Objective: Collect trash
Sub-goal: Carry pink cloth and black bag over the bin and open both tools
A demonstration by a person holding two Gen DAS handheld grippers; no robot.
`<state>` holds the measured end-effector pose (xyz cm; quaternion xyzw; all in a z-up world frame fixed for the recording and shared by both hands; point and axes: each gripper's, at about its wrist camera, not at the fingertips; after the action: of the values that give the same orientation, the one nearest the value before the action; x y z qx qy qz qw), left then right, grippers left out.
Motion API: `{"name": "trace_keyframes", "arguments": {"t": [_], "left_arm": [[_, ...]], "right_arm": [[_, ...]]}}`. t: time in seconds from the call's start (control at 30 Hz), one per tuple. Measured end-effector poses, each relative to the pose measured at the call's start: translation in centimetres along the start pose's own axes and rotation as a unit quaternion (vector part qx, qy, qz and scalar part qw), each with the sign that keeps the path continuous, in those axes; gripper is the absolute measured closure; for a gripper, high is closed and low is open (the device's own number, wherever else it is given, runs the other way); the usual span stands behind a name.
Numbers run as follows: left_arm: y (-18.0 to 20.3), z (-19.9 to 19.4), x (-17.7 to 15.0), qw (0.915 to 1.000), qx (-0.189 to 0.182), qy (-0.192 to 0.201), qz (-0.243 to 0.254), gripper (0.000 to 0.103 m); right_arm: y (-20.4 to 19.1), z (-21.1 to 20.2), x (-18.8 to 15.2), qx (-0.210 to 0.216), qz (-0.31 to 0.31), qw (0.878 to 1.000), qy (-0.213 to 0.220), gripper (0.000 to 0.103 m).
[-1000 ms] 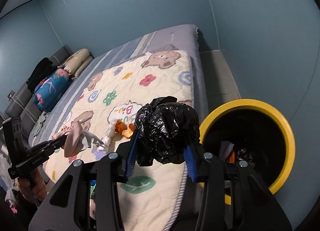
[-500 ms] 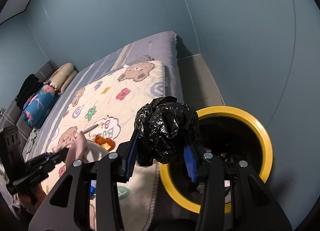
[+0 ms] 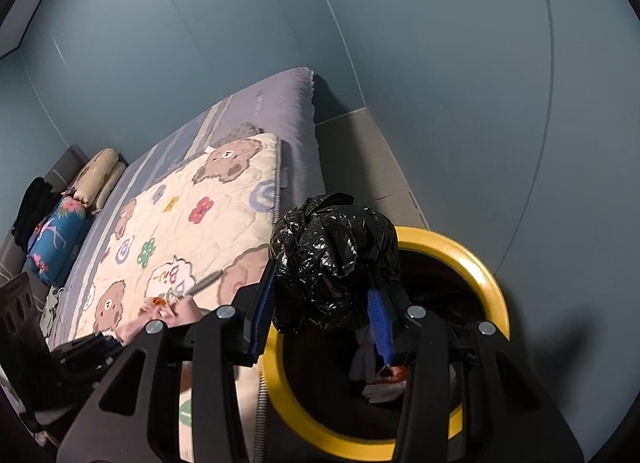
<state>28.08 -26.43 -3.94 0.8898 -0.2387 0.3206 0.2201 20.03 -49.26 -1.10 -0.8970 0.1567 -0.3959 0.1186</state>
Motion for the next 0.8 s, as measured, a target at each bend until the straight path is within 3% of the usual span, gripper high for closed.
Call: {"name": "trace_keyframes", "arguments": {"t": [0.37,0.63,0.73,0.8], "left_arm": [[1.1,6.2,-0.4,0.9986,-0.031,-0.04,-0.016,0.089],[1.1,8.0,-0.8,0.9972,-0.04,-0.055,-0.03,0.087],[0.9,8.0,-0.9,0.9967,-0.042,-0.059,-0.036,0.081],[0.7,8.0,-1.0,0.9964,-0.045,-0.059,-0.041,0.071]], "right_arm": [[2.7,3.0,0.4,-0.025,0.021,0.999,-0.015,0.06],[3.6,4.4,0.5,-0.035,0.037,0.998,-0.026,0.053],[3.6,4.9,0.5,-0.038,0.042,0.998,-0.029,0.048],[3.5,5.0,0.4,-0.039,0.045,0.998,-0.031,0.047]]}}
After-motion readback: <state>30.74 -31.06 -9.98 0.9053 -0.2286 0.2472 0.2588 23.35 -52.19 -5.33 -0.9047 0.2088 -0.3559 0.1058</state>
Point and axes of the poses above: each gripper's, at about its wrist camera, not at the fingertips, and z roughly the way its jaws point, y to its right, x to its top
